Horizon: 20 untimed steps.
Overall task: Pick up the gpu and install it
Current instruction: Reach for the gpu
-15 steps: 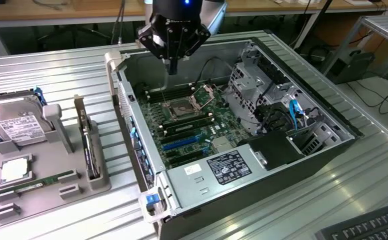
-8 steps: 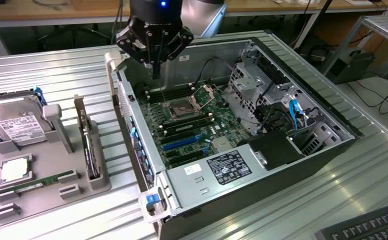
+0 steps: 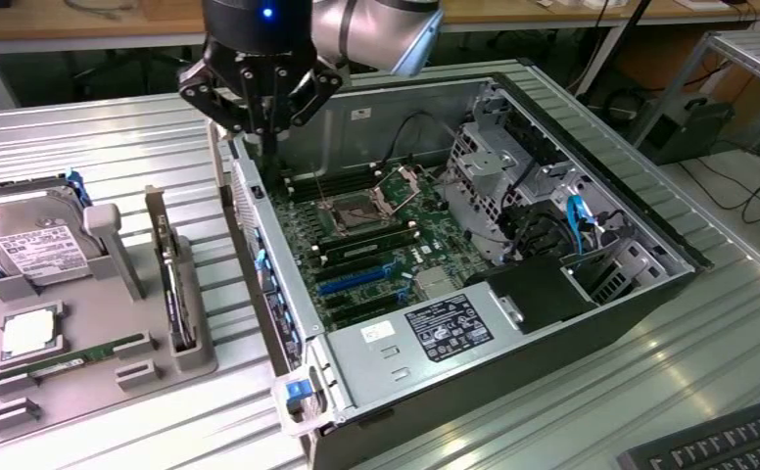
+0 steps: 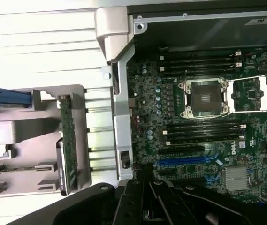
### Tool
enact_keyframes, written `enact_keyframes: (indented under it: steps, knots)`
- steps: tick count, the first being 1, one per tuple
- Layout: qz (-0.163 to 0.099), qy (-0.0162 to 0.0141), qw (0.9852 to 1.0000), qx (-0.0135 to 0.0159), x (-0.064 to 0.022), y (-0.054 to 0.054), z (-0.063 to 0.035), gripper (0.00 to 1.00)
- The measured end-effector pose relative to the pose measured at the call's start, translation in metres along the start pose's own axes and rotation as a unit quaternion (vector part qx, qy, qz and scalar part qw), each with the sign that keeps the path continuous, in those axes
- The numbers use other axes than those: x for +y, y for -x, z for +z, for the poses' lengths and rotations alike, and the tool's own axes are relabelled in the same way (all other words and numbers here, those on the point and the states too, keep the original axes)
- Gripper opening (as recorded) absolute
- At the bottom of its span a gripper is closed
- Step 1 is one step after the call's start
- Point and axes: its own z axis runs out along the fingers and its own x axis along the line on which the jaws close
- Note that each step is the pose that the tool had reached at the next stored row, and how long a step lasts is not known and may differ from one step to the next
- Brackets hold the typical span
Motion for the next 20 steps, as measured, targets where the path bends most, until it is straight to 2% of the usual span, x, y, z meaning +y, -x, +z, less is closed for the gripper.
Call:
enact_keyframes:
  steps: [5,9,18,20]
  knots:
    - [0.000,-0.0001,1.0000,0.0001,-0.0074,-0.029,-0.0005,0.11]
    - [0.000,-0.0004,1.0000,0.0000,-0.0132,-0.052,0.0055,0.11]
    - [0.000,-0.0008,1.0000,0.0001,-0.0187,-0.093,0.0204,0.11]
    - [0.000,-0.0012,1.0000,0.0001,-0.0192,-0.098,0.0224,0.11]
